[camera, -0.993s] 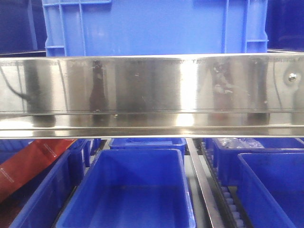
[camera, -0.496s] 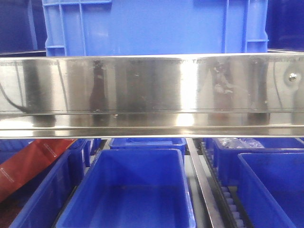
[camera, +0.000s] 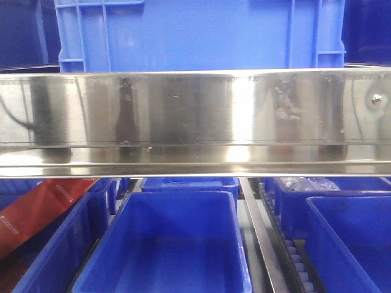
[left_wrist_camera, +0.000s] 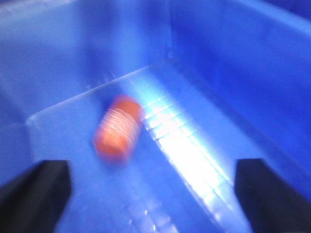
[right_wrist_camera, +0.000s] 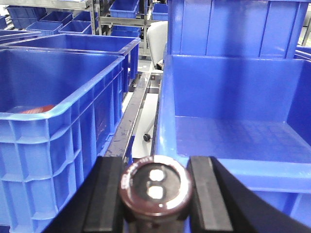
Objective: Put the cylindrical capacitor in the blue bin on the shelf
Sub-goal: 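Lower right gripper into blue bin and release maroon capacitor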
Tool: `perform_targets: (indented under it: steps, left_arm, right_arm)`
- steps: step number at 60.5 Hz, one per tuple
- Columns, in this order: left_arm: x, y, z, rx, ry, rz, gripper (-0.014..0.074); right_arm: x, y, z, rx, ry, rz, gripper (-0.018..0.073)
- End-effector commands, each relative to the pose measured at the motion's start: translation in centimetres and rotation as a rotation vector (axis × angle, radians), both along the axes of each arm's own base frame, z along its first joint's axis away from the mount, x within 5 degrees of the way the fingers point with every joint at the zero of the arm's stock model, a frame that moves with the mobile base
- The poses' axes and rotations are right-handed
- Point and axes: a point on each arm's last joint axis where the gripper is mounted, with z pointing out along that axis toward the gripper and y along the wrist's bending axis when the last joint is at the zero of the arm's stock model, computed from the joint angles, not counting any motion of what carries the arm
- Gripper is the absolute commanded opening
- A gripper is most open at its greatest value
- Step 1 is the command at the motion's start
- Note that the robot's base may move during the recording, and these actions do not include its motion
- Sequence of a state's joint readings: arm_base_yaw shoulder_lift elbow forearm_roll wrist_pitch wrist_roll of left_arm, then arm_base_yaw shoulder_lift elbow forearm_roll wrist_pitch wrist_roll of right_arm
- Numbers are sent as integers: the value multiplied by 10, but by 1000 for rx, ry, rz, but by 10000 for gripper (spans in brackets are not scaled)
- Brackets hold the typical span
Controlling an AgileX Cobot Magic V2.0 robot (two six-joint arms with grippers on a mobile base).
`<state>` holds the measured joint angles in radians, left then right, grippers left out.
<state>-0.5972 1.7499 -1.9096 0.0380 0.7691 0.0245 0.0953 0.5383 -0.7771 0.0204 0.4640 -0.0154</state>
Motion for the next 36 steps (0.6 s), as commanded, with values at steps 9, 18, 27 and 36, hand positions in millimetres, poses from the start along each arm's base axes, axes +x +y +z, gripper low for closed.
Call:
perform_targets:
  steps: [9,18,27,36]
  left_arm:
    - [-43,28,48,-33,-35,-1,12]
    - [-68,47,52,-13,-32,14,-109]
    - [-99,72,44,-35,-41,54,-111]
    - [-138,98,32,-74,-84,56,-111]
  right_arm:
    - [-2,1,5,7,-31,9,-148]
    - [-2,1,5,7,-31,9,-148]
    - [-2,1,5,7,-28,9,-148]
    - [-2,1,5,7,-28,9,-148]
